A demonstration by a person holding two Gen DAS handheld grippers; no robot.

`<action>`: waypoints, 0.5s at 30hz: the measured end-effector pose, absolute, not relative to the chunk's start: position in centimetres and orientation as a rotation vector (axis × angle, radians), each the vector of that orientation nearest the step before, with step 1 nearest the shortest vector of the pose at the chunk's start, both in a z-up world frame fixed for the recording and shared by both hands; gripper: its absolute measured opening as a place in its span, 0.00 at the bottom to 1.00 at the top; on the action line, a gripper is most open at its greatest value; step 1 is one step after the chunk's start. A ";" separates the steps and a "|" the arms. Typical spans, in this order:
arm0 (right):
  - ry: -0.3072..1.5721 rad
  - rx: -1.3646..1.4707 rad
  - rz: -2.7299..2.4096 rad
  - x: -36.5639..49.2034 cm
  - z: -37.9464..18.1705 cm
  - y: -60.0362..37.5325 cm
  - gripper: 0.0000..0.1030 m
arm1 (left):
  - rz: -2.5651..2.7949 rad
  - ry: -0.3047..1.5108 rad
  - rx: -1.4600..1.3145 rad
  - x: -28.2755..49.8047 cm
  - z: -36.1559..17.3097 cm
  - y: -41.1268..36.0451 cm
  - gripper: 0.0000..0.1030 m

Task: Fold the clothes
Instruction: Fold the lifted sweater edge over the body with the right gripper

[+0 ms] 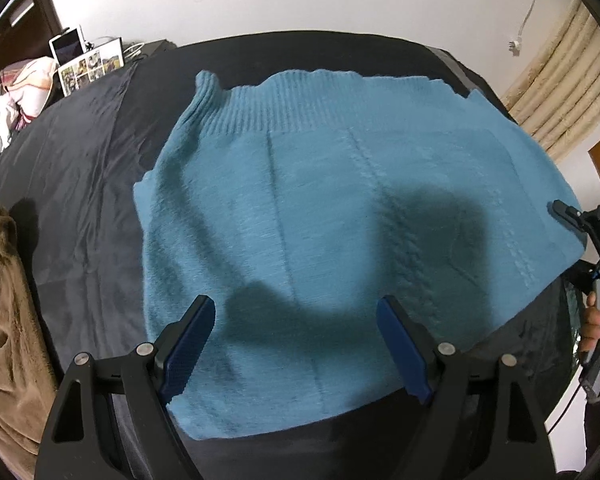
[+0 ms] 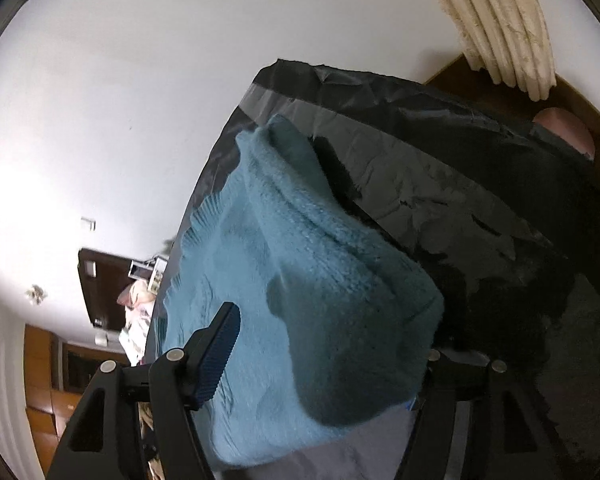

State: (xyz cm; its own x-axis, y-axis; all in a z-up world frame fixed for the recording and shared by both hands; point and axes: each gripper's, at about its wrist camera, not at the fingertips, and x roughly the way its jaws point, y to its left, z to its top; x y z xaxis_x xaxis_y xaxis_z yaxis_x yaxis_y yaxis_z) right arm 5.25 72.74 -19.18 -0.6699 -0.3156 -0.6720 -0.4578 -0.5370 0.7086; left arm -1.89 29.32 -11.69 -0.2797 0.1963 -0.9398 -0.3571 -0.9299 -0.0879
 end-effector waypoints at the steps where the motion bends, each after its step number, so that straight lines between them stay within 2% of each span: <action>1: 1.439 -1.233 2.368 5.1 -19.0 72.6 0.50 | 2.257 0.201 -1.632 -2.0 -11.9 29.1 0.83; 2: 1.411 -1.236 2.364 4.9 -18.8 72.4 0.38 | 2.255 0.202 -1.636 -2.1 -12.1 28.9 0.83; 4: 1.339 -1.245 2.372 4.5 -18.2 72.0 0.26 | 2.250 0.198 -1.638 -2.2 -12.2 28.5 0.83; 11: 0.980 -1.178 2.574 2.9 -11.5 67.6 0.17 | 2.266 0.186 -1.636 -3.0 -12.1 26.9 0.83; 15: 0.789 -1.128 2.719 1.7 -7.2 63.8 0.16 | 2.283 0.138 -1.625 -3.2 -11.5 25.1 0.83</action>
